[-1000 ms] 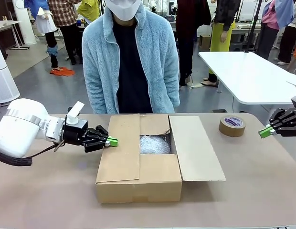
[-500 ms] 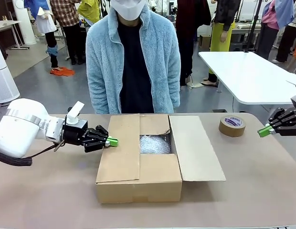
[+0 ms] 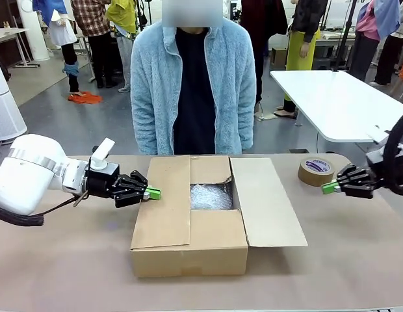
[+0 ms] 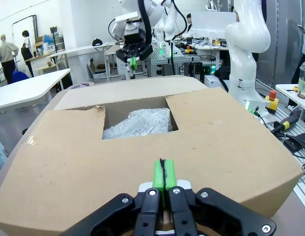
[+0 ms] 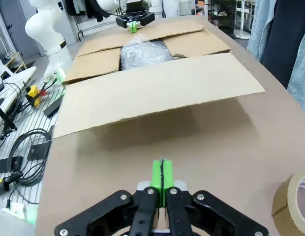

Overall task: Wrap the clocks to prevent damage.
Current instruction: Push the left (or right) flap of the Package Box to close it.

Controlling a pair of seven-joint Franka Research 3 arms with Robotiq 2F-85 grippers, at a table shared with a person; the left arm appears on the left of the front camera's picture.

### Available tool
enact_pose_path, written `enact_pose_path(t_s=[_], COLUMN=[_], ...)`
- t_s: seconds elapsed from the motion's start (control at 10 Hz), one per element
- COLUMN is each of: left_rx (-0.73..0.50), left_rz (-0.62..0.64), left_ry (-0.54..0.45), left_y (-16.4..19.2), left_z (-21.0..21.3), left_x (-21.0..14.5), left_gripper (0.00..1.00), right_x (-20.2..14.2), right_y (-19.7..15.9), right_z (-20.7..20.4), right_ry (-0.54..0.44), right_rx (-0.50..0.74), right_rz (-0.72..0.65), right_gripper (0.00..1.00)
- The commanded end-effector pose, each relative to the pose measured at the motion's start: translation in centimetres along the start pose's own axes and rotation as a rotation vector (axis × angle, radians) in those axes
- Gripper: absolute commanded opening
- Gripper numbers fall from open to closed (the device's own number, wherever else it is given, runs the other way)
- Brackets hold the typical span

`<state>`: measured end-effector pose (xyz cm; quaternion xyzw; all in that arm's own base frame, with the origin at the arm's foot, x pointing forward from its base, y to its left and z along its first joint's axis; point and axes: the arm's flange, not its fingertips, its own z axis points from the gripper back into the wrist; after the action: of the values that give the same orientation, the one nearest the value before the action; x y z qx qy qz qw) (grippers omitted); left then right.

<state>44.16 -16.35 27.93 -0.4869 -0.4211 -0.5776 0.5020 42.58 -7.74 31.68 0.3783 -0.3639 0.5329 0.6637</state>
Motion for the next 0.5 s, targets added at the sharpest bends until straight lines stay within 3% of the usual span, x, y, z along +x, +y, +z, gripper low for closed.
enact_pose_path(t_s=[0.0,0.2,0.4], left_rx=[0.007,0.007,0.007], left_rz=[0.002,0.002,0.002], left_ry=[0.005,0.005,0.005], left_y=[0.03,0.03,0.03], left_z=[-0.25,-0.25,-0.25], left_x=[-0.15,-0.15,-0.15], left_gripper=[0.0,0.0,0.0], right_x=[0.09,0.36,-0.42], right_y=[-1.92,-1.3,-1.54], right_z=[-1.67,-2.47,-2.42], right_ry=[-0.027,-0.061,-0.022], right_rx=[0.01,0.049,0.027], right_rz=[0.038,0.075,0.014], right_gripper=[0.01,0.01,0.01])
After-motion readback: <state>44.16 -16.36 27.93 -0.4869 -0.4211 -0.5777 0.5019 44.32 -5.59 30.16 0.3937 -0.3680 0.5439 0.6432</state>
